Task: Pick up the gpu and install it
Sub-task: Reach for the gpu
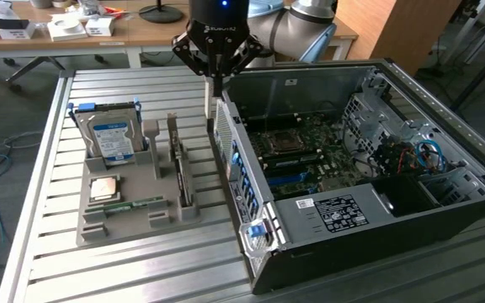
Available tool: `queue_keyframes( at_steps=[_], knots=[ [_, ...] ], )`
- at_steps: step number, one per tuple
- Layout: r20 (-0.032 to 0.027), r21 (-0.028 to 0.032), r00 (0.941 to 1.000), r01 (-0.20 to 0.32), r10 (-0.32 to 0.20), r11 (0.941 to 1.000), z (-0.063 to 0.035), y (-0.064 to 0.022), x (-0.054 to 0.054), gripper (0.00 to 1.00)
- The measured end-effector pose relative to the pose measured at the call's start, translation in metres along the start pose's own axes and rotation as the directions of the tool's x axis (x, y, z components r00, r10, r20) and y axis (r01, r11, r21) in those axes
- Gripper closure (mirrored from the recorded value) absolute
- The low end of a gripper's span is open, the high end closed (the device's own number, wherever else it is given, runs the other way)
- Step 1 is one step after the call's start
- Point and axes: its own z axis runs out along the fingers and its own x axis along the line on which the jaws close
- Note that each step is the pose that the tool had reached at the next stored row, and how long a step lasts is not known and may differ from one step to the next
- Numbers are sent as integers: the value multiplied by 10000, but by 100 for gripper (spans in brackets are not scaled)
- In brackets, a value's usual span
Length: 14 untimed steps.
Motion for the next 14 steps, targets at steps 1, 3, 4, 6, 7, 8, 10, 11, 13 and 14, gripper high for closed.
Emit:
queue_keyframes(
  at_steps=[1, 3, 4, 6, 7, 8, 10, 11, 13, 14],
  knots=[
    [0, 0, 10000, 1, -1, 10000, 0, -1, 17, 89],
    [-1, 0, 10000, 1, -1, 10000, -1, -4, 49, 89],
    [-1, 0, 10000, 1, -1, 10000, -2, -5, 67, 89],
    [0, 0, 10000, 1, -1, 10000, -2, -8, 103, 89],
    [0, 0, 10000, 1, -1, 10000, -2, -9, 122, 89],
    [0, 0, 10000, 0, 0, 10000, -3, -11, 142, 89],
    [0, 0, 10000, 0, 0, 10000, -3, -13, 177, 89],
    [0, 0, 10000, 0, 0, 10000, -3, -15, 195, 89],
    [0, -1, 10000, 1, -1, 10000, -4, -17, 230, 89],
    [0, 0, 10000, 1, -1, 10000, -4, -19, 247, 89]
  ],
)
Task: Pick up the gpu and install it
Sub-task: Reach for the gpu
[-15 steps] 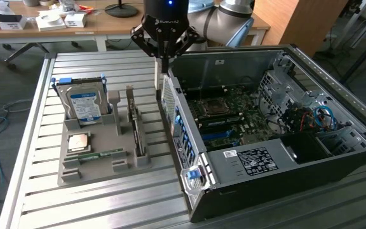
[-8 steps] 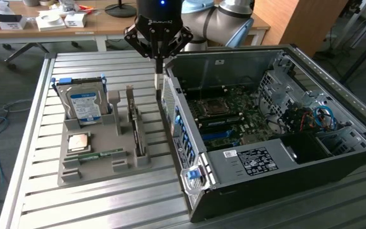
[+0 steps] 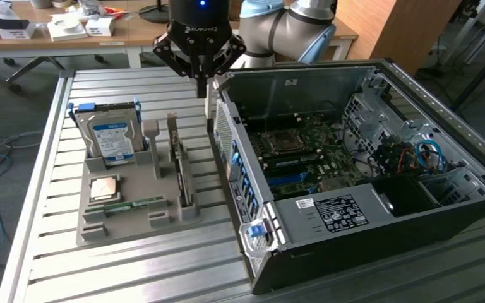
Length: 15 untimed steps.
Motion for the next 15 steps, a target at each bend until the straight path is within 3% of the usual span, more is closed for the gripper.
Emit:
queue_keyframes(
  at_steps=[15],
  knots=[
    [0, 0, 10000, 1, -1, 10000, -3, -19, 258, 89]
  ],
)
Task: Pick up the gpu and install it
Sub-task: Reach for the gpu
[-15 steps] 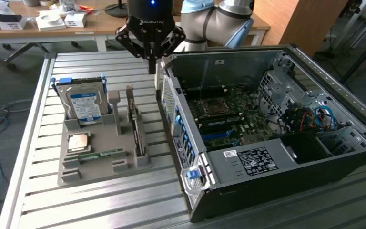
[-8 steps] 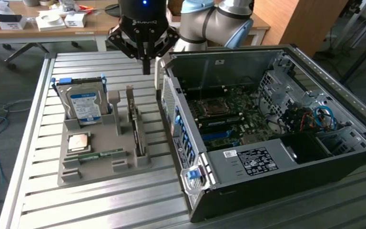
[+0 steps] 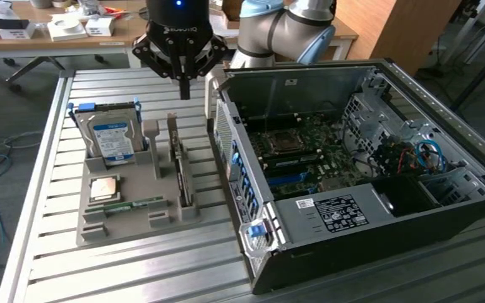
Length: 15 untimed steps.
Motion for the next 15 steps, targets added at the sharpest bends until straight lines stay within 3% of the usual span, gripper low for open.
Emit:
queue_keyframes(
  at_steps=[15],
  knots=[
    [0, 0, 10000, 1, -1, 10000, -1, -14, 186, 89]
  ],
)
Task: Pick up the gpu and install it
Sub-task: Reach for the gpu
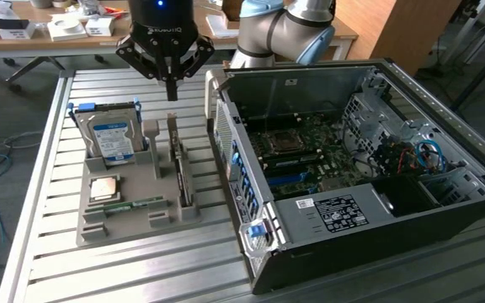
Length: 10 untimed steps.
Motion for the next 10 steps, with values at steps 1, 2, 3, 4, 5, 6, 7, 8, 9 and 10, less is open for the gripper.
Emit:
queue_keyframes(
  at_steps=[1, 2, 3, 4, 5, 6, 7, 8, 9, 10],
  knots=[
    [0, 0, 10000, -1, 1, 10000, 0, 0, 2, 89],
    [0, 0, 10000, -1, 1, 10000, 0, 0, 2, 89],
    [0, 1, 10000, -2, 2, 10000, 0, 0, 2, 89],
    [0, 0, 10000, -1, 1, 10000, 0, 0, 2, 89],
    [0, 1, 10000, -1, 1, 10000, 0, 0, 2, 89],
    [0, 1, 10000, -2, 2, 10000, 0, 0, 2, 89],
    [0, 0, 10000, -1, 1, 10000, 0, 0, 2, 89],
    [0, 0, 10000, -1, 1, 10000, 0, 0, 2, 89],
    [1, -1, 10000, -2, 2, 10000, 1, -1, 2, 89],
    [1, 3, 10000, -2, 2, 10000, 0, -5, 2, 89]
  ],
)
